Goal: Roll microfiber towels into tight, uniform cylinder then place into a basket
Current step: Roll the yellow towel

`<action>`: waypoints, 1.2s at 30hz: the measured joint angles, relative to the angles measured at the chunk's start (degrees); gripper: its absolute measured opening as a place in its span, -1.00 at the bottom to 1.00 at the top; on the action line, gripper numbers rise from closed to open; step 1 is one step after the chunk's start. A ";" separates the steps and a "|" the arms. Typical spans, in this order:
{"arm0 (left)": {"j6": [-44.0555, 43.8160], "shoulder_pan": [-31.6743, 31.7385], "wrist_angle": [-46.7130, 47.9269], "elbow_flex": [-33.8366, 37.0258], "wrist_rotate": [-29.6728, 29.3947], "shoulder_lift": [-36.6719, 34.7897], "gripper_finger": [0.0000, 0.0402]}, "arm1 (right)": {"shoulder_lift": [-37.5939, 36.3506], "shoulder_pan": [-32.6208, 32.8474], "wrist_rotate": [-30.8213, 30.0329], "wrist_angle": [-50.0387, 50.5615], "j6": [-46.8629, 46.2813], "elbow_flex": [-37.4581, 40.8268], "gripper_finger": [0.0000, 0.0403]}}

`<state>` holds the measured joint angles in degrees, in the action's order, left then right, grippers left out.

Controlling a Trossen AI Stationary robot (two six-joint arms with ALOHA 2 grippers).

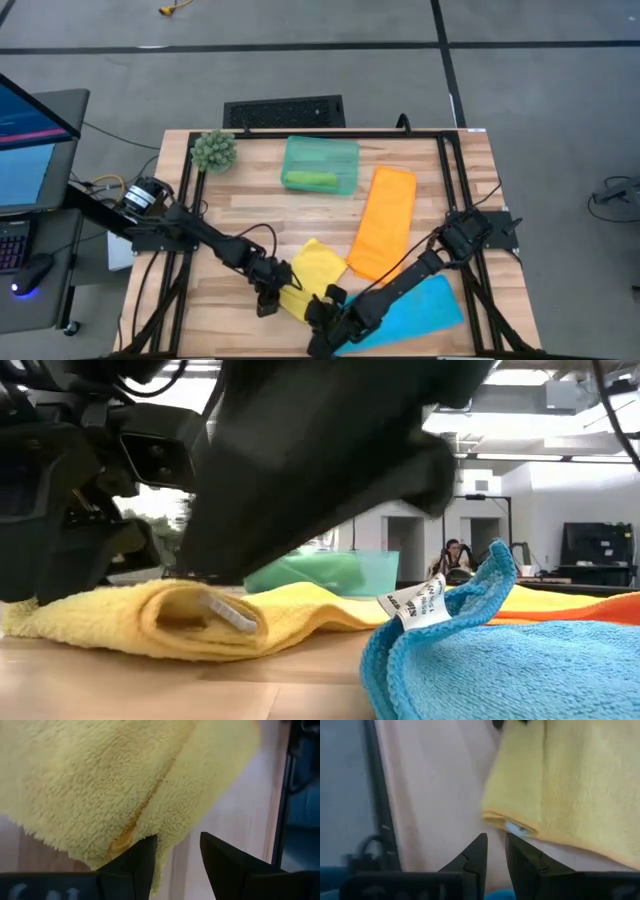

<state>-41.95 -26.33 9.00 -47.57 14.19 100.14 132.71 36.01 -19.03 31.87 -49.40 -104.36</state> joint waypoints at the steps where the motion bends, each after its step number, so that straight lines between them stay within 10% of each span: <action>1: -1.57 -0.37 -0.02 0.00 -1.07 0.00 -0.24 | -0.60 0.54 -1.40 1.27 -0.11 0.07 -0.54; 22: -34.59 -10.20 -4.37 0.16 -14.29 0.20 -0.24 | -6.65 2.95 -9.57 19.05 -5.43 -0.08 -0.54; 31: -37.16 -10.03 -10.41 0.31 -15.13 0.44 -0.24 | -6.85 1.00 -6.38 13.46 2.91 -0.15 -0.54; 36: -35.83 -9.68 -10.91 0.31 -15.37 0.44 -0.24 | -6.85 -1.50 5.16 8.35 13.56 -0.15 -0.50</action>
<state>-77.78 -36.01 -1.91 -47.27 -1.18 100.57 125.86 34.52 -13.87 40.21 -35.83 -104.51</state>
